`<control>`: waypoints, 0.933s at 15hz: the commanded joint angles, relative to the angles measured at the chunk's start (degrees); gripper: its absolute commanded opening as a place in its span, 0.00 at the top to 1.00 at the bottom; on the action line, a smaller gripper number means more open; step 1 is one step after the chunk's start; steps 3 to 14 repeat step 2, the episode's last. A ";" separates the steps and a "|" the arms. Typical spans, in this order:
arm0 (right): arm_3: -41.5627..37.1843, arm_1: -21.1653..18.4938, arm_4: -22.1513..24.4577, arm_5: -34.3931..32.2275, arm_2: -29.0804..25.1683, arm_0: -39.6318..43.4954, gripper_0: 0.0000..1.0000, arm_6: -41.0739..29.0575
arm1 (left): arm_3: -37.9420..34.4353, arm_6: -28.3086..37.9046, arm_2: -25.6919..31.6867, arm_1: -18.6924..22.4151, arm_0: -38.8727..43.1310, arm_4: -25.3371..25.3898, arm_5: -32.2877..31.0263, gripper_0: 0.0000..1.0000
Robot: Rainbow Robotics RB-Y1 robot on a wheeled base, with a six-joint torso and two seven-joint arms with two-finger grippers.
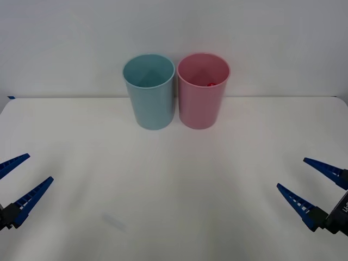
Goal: Grasp the object on the table and drop it into the matching bin: aluminum can to the light blue bin, PET bottle to the pink bin.
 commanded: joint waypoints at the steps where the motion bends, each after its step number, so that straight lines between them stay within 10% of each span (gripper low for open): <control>1: 0.01 0.00 0.01 0.00 0.03 0.03 0.00 0.01 | 0.00 0.00 0.00 0.00 0.00 0.00 0.00 0.00; 14: 0.01 0.00 0.01 0.00 0.03 0.03 0.00 0.01 | 0.00 0.00 0.00 0.00 0.00 0.00 0.00 0.00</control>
